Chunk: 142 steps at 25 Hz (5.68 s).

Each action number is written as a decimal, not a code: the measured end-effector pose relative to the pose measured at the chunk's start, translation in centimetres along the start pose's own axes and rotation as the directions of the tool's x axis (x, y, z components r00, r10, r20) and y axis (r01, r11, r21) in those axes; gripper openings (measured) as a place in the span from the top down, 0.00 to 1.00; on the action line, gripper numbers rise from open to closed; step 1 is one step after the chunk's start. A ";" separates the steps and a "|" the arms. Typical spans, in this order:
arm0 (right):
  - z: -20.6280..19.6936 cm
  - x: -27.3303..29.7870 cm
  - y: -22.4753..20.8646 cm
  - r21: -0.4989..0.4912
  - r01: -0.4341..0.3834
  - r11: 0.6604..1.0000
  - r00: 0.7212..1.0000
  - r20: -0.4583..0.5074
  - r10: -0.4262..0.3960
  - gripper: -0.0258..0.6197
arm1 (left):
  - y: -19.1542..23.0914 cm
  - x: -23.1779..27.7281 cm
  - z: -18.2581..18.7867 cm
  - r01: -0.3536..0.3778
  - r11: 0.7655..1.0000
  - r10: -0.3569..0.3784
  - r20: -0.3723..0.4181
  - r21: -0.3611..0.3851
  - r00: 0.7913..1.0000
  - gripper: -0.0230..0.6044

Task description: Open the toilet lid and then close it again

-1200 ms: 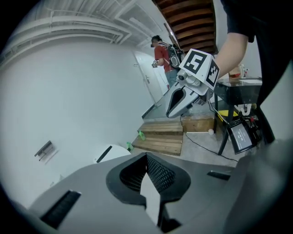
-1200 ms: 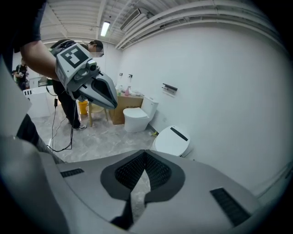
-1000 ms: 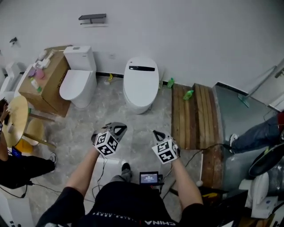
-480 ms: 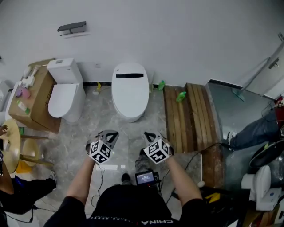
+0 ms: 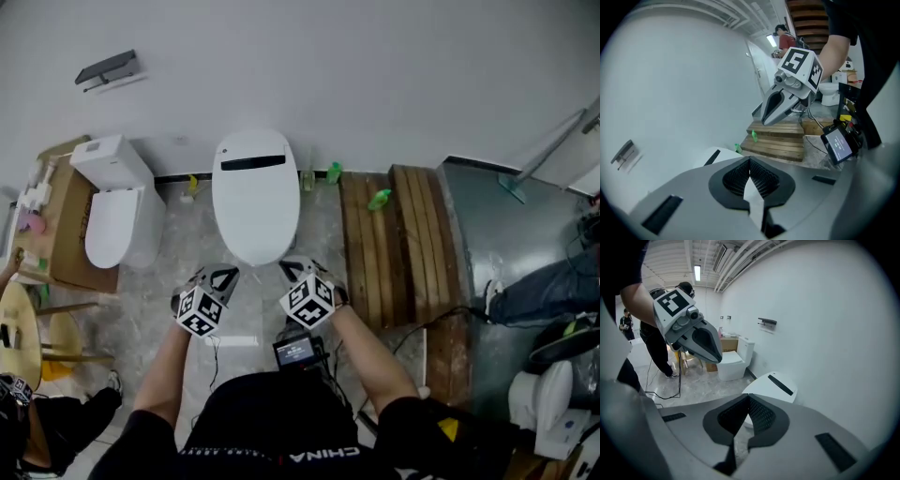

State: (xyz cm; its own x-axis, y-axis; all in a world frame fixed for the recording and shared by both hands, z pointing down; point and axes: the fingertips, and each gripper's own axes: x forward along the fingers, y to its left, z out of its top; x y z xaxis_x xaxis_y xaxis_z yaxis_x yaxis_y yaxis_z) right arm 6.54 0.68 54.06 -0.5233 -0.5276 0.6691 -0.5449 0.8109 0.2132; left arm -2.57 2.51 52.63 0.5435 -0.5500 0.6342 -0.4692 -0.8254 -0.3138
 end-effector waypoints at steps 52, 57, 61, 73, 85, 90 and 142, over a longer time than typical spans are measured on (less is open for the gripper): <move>-1.5 14.7 -3.0 -0.075 -0.248 0.966 0.961 -0.149 0.235 0.75 | 5.7 11.3 -8.1 0.182 0.982 -0.177 -0.098 0.053 0.979 0.74; -6.2 20.2 -0.9 -0.120 -0.254 0.960 0.955 -0.186 0.229 0.64 | 3.5 16.2 -13.5 0.178 0.979 -0.164 -0.136 0.103 0.977 0.64; -10.9 24.6 0.8 -0.152 -0.242 0.958 0.957 -0.202 0.210 0.59 | 1.4 20.6 -17.9 0.168 0.978 -0.148 -0.153 0.128 0.977 0.60; -22.1 35.3 3.4 -0.372 -0.080 0.925 0.990 -0.140 0.030 0.57 | -1.9 31.2 -28.1 -0.030 0.962 0.054 -0.084 0.272 0.995 0.53; -24.3 39.2 4.4 -0.547 0.127 0.828 0.991 0.031 -0.132 0.56 | -3.3 35.2 -31.8 -0.169 0.897 0.184 0.003 0.408 0.983 0.48; -24.6 39.0 4.9 -0.555 0.195 0.808 0.981 0.109 -0.162 0.56 | -3.9 35.3 -32.2 -0.196 0.872 0.185 0.068 0.449 0.980 0.47; 8.9 19.4 -13.2 -0.399 -0.287 0.871 0.953 -0.032 0.300 0.54 | 19.8 15.7 -1.6 0.159 0.963 -0.177 0.066 0.218 0.982 0.54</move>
State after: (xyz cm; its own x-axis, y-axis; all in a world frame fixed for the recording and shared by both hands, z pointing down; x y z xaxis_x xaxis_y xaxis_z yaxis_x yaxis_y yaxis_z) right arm -2.22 -22.50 57.93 -0.6413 -0.2516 0.7248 -0.0626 0.9587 0.2774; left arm -4.45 -22.22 57.51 0.6628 -0.4025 0.6314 -0.2137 -0.9098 -0.3557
